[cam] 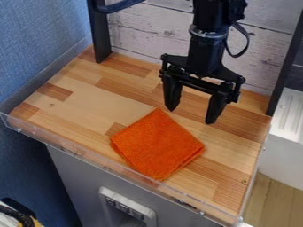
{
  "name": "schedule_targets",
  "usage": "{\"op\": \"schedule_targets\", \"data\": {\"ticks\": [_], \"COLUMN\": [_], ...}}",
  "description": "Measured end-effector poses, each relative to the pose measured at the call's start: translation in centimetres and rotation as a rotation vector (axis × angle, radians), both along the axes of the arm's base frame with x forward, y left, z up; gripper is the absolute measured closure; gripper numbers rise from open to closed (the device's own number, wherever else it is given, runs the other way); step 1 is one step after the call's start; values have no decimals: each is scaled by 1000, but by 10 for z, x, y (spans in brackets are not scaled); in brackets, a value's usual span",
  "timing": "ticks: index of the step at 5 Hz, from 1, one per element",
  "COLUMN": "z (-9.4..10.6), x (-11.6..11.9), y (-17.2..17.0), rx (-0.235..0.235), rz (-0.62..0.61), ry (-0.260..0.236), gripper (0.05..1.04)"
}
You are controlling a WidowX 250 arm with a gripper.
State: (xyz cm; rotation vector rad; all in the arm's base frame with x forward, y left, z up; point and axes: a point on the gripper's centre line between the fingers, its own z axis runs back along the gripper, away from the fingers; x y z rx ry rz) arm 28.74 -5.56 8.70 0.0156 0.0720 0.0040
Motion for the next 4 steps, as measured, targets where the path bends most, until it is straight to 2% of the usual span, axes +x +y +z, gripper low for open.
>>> {"op": "schedule_targets", "data": {"ticks": [2, 4], "z": [-11, -5], "x": [-7, -11], "y": [5, 12], "rx": [-7, -29], "rz": [-77, -176], "ry": [1, -73], "gripper": [85, 85]}}
